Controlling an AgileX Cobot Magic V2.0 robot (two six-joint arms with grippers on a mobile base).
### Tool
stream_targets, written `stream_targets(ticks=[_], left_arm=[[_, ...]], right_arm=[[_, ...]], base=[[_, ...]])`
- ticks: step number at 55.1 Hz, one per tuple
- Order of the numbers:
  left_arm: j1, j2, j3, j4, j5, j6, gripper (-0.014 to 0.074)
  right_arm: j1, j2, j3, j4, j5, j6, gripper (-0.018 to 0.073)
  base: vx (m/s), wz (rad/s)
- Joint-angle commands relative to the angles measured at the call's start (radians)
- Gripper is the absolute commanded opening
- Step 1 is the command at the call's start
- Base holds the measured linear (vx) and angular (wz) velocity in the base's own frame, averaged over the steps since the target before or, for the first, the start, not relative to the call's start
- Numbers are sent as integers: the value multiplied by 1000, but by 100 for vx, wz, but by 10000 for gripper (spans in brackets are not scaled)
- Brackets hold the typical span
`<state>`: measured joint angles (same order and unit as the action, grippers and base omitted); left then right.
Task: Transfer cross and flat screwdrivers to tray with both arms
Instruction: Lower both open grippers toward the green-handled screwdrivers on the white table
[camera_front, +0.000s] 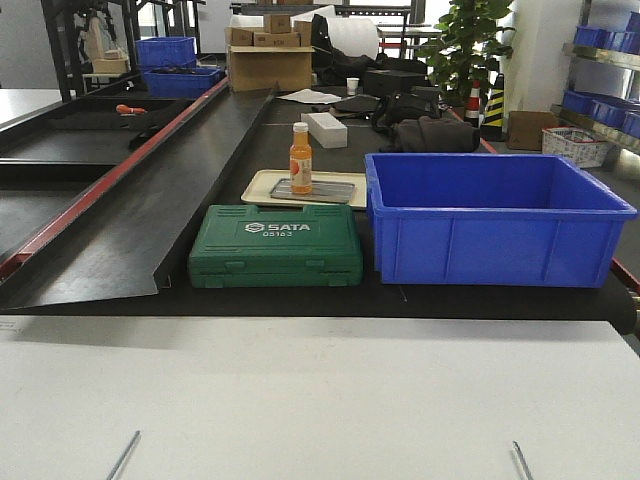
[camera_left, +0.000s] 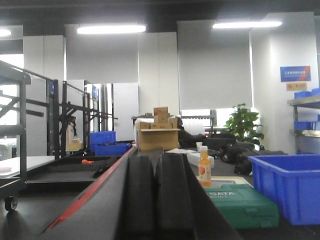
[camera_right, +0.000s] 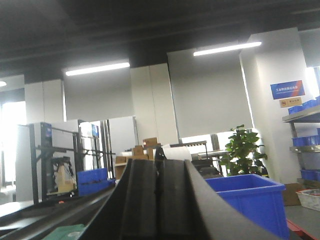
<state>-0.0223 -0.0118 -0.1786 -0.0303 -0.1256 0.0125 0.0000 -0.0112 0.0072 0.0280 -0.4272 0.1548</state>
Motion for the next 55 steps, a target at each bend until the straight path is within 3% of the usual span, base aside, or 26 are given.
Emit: stream_targets(ticks=[1,8,15,31,37,44,55], left_arm=[[2,9,-111,-1,-18,-7,-4],[2,98,-270,2,85,12,-2],[2,241,-393,2,102,54,0],[2,540,-436,0,150,52,35],[2,618,-436,0,202,52,106],[2,708,-436,5,275,53,240],[2,828,-436,-2,278,42,455]], right_arm=[[-3,3,-129,16,5,-5,-7],[-3,74,-322,14,269,-69,-4],[-3,204,-493,12,455,-155,-1],[-3,489,-551,12,557,-177,67],[-3,588,-551,12,557,-177,162],[-3,687,-551,12,556,-177,358],[-2,827,-551,39,571,-155,573]], base=[[0,0],[0,0],[0,0],[0,0],[0,0],[0,0],[0,0]])
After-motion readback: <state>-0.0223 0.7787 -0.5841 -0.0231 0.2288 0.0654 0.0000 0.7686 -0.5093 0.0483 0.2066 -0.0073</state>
